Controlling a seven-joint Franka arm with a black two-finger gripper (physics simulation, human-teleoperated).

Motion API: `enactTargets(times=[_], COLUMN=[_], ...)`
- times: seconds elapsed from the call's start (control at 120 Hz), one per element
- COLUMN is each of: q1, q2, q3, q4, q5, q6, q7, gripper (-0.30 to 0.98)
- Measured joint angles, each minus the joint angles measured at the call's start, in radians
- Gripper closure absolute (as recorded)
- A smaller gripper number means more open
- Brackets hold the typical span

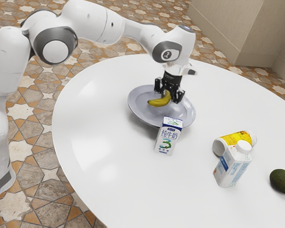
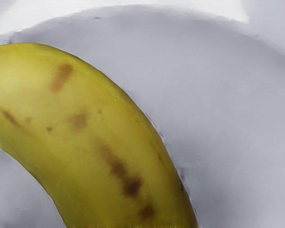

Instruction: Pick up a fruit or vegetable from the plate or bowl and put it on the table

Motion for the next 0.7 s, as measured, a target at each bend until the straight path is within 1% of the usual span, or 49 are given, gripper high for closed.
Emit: enactTargets(times=[0.075, 0.158, 0.225, 0.4, 0.458, 0.542, 0.625, 0.7], q1=[0.018, 0.069, 0.119, 0.294, 0.324, 0.336, 0.338, 0.339], q2=[-0.007, -0.008, -0.002, 0.03, 0.032, 0.033, 0.034, 0.035], q3=[0.046, 0.061, 0.064, 0.064, 0.064, 0.065, 0.066, 0.067], q4=[0.071, 0.13, 0.146, 0.177, 0.178, 0.178, 0.177, 0.178], q5=[0.001, -0.001, -0.001, -0.017, -0.021, -0.024, -0.024, -0.022], q6=[-0.037, -0.077, -0.099, -0.132, -0.138, -0.145, -0.149, -0.148], q7=[0.003, 0.008, 0.014, 0.046, 0.058, 0.074, 0.088, 0.1], gripper=[0.53, 0.52, 0.52, 0.52, 0.52, 0.52, 0.31, 0.18])
